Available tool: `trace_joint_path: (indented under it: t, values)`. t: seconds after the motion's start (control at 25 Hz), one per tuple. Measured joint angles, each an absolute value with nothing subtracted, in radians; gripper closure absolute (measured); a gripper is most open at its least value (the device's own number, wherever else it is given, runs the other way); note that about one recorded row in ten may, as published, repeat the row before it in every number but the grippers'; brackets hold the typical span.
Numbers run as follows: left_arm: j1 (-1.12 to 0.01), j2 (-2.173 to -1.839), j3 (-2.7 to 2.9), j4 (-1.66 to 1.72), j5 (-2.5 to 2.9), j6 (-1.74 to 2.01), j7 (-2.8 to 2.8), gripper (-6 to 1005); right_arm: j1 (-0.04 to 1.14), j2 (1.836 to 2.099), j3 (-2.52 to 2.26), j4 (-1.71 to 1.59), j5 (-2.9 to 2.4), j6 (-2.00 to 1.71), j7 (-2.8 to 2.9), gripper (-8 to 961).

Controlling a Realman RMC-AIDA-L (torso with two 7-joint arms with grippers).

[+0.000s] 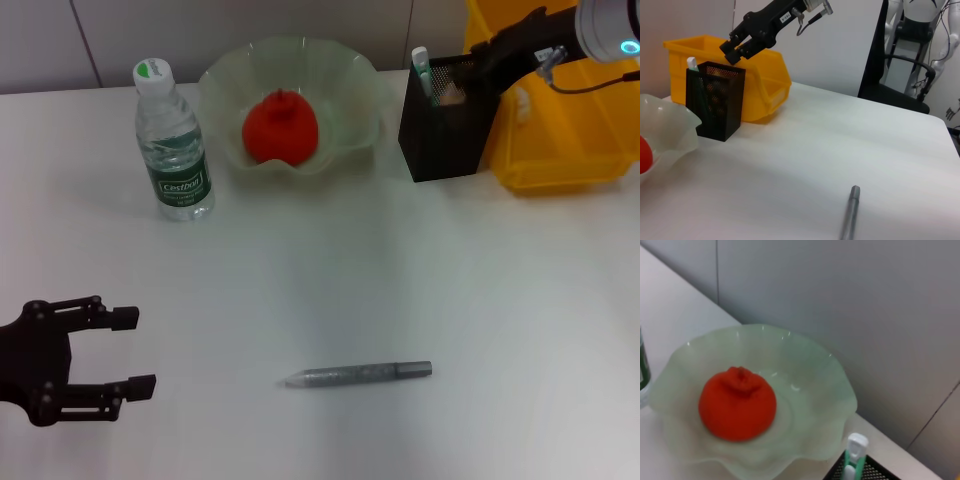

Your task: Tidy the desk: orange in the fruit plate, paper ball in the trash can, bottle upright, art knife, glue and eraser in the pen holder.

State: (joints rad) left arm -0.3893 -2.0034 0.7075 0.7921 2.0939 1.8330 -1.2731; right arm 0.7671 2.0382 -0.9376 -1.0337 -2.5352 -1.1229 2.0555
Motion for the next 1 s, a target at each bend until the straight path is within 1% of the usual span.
trace_joint_path:
  t: [0.2, 0.28, 0.36, 0.48, 0.56, 0.6, 0.64, 0.72, 0.8, 1.0]
  values:
    - [-0.391, -2.006, 0.707, 0.804, 2.091, 1.834, -1.284, 180, 0.772, 2.029, -0.937, -1.015, -2.537, -1.110, 2.052, 567]
    - [-0.392, -2.007, 0.707, 0.807, 2.088, 1.837, -1.285, 180, 0.771, 2.029, -0.937, -1.019, -2.538, -1.112, 2.056, 335]
    - [-0.392, -2.007, 0.707, 0.807, 2.084, 1.842, -1.285, 180, 0.766, 2.030, -0.940, -1.047, -2.539, -1.141, 2.077, 318]
    - [-0.393, -2.007, 0.707, 0.810, 2.081, 1.843, -1.285, 180, 0.763, 2.039, -0.957, -1.129, -2.545, -1.276, 2.140, 291]
    - [-0.393, -2.007, 0.707, 0.814, 2.080, 1.844, -1.285, 180, 0.764, 2.050, -0.982, -1.192, -2.550, -1.398, 2.185, 274]
    - [-0.393, -2.006, 0.707, 0.815, 2.080, 1.844, -1.285, 180, 0.764, 2.063, -1.028, -1.257, -2.557, -1.496, 2.218, 265]
    - [-0.393, -2.006, 0.707, 0.815, 2.080, 1.844, -1.285, 180, 0.764, 2.063, -1.028, -1.257, -2.557, -1.496, 2.218, 256]
    - [-0.393, -2.006, 0.707, 0.816, 2.080, 1.844, -1.285, 180, 0.757, 2.073, -1.101, -1.318, -2.565, -1.575, 2.246, 239]
    - [-0.393, -2.004, 0.707, 0.816, 2.080, 1.844, -1.285, 180, 0.751, 2.076, -1.224, -1.368, -2.568, -1.642, 2.291, 239]
    - [-0.394, -2.005, 0.707, 0.814, 2.084, 1.840, -1.283, 180, 0.771, 2.079, -1.392, -1.332, -2.562, -1.655, 2.324, 240]
